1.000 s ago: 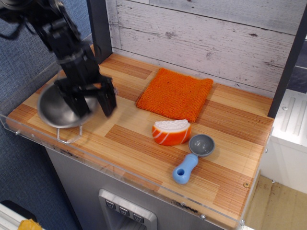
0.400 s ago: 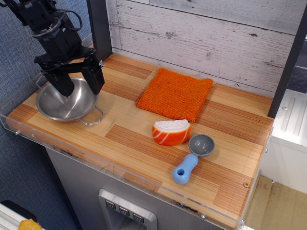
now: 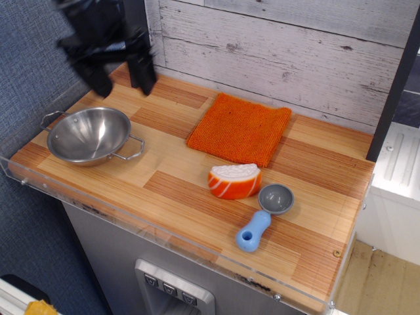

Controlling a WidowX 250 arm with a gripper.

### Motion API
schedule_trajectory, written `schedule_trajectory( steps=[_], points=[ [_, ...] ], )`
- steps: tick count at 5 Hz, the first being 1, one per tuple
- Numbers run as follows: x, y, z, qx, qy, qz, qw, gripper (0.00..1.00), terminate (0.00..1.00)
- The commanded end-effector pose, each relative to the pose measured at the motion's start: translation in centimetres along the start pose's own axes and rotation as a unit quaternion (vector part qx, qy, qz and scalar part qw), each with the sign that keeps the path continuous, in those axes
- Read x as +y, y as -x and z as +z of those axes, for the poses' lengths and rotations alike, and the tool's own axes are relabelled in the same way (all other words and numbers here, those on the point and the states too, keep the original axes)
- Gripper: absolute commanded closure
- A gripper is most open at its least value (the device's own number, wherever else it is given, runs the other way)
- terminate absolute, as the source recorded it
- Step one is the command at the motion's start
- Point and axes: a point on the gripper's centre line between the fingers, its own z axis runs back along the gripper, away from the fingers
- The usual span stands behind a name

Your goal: Move the bowl to bottom left corner of table

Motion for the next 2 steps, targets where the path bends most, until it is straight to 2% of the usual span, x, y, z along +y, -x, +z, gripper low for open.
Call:
schedule_trajectory(
  steps=[1,2],
  points=[
    [-5.8,-1.0,0.2,-0.051,-0.028,-0.062,0.9963,0.0,0.0],
    [-7.4,-0.8,-1.7,-0.053,-0.052,-0.099,0.9923,0.0,1.0]
  ],
)
